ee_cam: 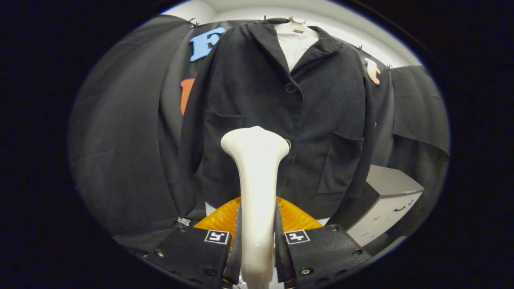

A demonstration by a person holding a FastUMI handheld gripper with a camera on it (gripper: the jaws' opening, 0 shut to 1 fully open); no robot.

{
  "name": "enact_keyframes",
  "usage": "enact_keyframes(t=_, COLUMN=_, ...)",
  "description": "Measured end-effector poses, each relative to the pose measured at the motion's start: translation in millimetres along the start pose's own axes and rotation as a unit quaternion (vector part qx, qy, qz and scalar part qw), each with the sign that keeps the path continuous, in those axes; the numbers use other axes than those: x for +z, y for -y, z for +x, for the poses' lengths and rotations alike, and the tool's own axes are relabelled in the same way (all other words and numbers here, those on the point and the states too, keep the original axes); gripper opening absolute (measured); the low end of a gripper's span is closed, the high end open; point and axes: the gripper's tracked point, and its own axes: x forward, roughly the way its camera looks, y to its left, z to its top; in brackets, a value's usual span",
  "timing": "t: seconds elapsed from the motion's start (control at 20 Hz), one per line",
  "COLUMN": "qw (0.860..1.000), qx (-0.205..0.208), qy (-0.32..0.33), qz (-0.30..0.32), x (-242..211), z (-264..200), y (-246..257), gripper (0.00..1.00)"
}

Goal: Iron the clothes twice with a garment steamer, once on the left side and once on the right side.

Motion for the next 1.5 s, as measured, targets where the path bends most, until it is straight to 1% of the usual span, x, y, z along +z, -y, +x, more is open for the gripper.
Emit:
enact_keyframes(t=0.25, qw=0.999, qx=0.006, qy=-0.039, qz=-0.01, x=-40.6, z=2.9, y=-6.5, gripper=0.37)
enact_keyframes(t=0.9, qw=0.992, qx=0.01, qy=-0.121, qz=-0.022, x=-111.9, z=-2.7, y=2.1, gripper=0.37)
enact_keyframes(t=1.1, qw=0.991, qx=0.025, qy=-0.125, qz=-0.032, x=-125.6, z=-16.5, y=-0.4, gripper=0.37)
enact_keyframes(t=1.3, qw=0.991, qx=0.028, qy=-0.124, qz=-0.034, x=-128.9, z=-30.9, y=7.1, gripper=0.37)
enact_keyframes(t=1.4, qw=0.994, qx=0.031, qy=-0.099, qz=-0.041, x=-118.0, z=-45.9, y=19.0, gripper=0.37)
enact_keyframes(t=1.5, qw=0.997, qx=0.026, qy=-0.057, qz=-0.043, x=-100.9, z=-66.6, y=40.3, gripper=0.37)
